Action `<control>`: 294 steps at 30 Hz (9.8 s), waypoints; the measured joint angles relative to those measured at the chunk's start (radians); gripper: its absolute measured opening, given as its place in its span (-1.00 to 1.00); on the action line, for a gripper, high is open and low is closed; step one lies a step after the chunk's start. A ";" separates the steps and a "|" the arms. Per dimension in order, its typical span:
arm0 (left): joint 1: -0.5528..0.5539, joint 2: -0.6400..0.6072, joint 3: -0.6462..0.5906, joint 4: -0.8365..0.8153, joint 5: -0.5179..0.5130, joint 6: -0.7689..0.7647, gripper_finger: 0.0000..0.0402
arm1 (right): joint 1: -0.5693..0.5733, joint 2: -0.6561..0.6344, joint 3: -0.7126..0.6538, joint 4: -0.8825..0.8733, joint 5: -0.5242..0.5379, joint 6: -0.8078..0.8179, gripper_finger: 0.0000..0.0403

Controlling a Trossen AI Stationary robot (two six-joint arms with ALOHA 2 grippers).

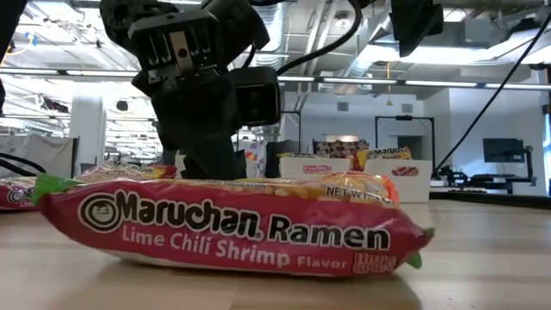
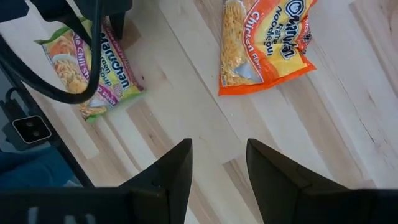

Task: Sort Maruchan noodles
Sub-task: Put the green noodle pack into the center white bin, then put the red noodle pack into the right white bin

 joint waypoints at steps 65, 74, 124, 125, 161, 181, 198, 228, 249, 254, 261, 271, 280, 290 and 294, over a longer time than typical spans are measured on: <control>0.320 -0.533 -0.002 -0.312 -0.305 0.425 -1.00 | -0.295 -0.127 0.005 0.272 0.076 -0.544 -0.12; 0.349 -0.536 -0.001 -0.335 -0.406 0.562 -1.00 | -0.356 -0.035 0.001 0.368 0.003 -0.793 -0.04; 0.379 -0.533 -0.001 -0.311 -0.546 0.775 -0.99 | -0.419 0.231 0.001 0.585 -0.188 -0.803 -0.35; 0.378 -0.533 -0.001 -0.311 -0.556 0.775 -0.98 | -0.415 0.231 0.001 0.585 -0.194 -0.803 -0.45; 0.381 -0.535 0.213 -0.347 -0.646 0.574 -0.29 | -0.529 0.125 0.001 0.366 -0.081 -0.822 -0.86; 0.520 -0.535 0.321 -0.416 -0.674 0.575 -0.29 | -0.751 0.156 0.002 0.448 -0.020 -1.267 -0.86; 0.565 -0.535 0.321 -0.555 -0.674 0.507 -0.29 | -0.729 0.244 0.002 0.514 0.036 -1.282 -0.86; 0.579 -0.535 0.320 -0.725 -0.673 0.548 -0.29 | -0.705 0.342 0.008 0.461 0.207 -1.240 -0.13; 0.609 -0.574 0.319 -0.984 -0.544 0.267 -0.29 | -0.663 0.331 0.285 0.029 0.209 -1.063 0.06; 0.609 -0.636 0.319 -1.020 -0.525 0.236 -0.29 | -0.662 0.331 0.289 -0.059 0.205 -1.009 0.06; 0.614 -0.690 0.319 -1.183 -0.569 0.257 -0.29 | -0.662 0.331 0.289 -0.153 0.138 -0.926 0.06; 0.643 -0.672 0.319 -1.274 -0.680 0.396 -0.29 | -0.589 0.331 0.289 -0.218 0.092 -0.755 0.06; 0.728 -0.671 0.315 -1.337 -0.617 0.586 -0.29 | -0.449 0.331 0.288 -0.217 0.090 -0.645 0.06; 0.942 -0.671 0.238 -1.341 -0.236 0.845 -0.29 | -0.315 0.331 0.288 -0.212 0.098 -0.549 0.06; 1.019 -0.671 0.174 -1.311 -0.119 0.885 -0.29 | -0.282 0.331 0.288 -0.170 0.099 -0.549 0.06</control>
